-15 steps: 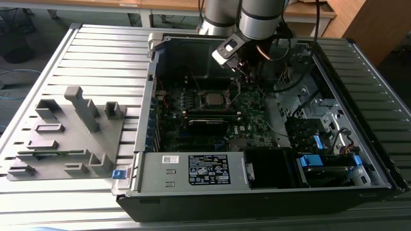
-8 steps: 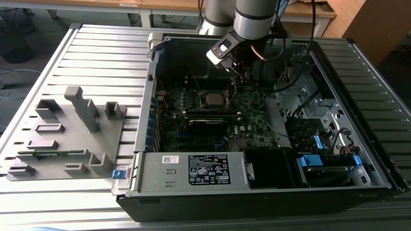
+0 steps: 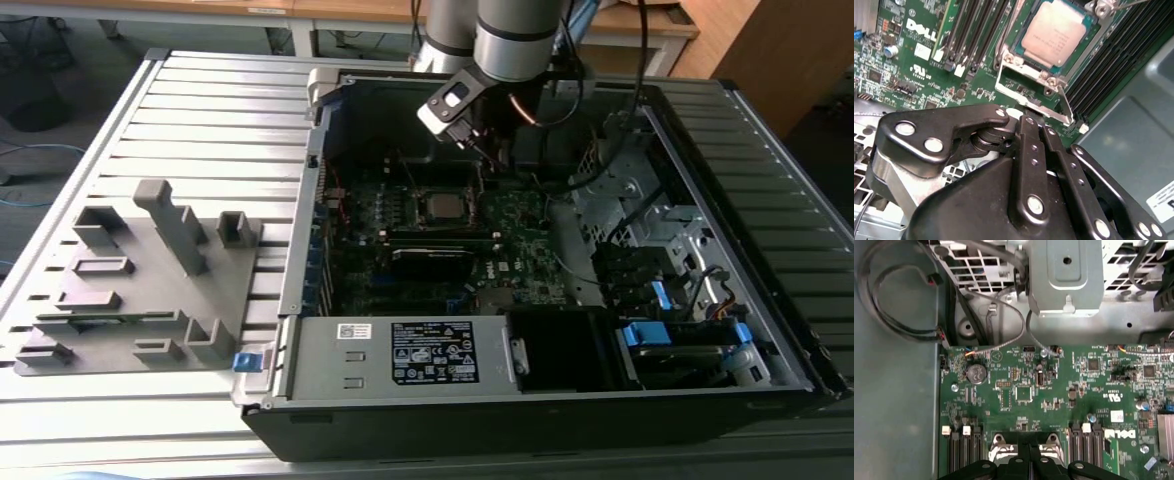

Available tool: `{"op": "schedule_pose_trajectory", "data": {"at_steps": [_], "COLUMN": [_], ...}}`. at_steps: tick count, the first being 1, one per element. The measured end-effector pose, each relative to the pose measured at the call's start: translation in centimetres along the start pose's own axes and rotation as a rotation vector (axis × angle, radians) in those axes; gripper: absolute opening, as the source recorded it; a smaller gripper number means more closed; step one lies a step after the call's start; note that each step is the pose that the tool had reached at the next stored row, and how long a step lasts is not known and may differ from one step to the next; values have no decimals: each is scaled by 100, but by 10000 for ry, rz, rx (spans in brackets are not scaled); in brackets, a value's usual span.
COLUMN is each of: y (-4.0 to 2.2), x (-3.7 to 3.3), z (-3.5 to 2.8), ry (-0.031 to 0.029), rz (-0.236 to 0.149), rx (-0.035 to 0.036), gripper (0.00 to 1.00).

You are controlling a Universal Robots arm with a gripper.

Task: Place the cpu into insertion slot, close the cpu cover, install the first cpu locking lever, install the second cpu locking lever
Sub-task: 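Close the cpu cover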

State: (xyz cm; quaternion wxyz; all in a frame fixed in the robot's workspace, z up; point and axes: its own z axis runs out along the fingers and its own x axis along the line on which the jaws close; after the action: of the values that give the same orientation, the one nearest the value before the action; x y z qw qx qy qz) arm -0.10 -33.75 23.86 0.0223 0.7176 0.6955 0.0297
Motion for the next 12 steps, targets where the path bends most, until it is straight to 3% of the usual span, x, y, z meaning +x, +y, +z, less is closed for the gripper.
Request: {"op": "schedule_pose_trajectory", "data": {"at_steps": [12], "y": [-150], "x": [-4], "z": [-3], "ry": [-1], "rz": [11], "rx": [0], "gripper": [11]}}
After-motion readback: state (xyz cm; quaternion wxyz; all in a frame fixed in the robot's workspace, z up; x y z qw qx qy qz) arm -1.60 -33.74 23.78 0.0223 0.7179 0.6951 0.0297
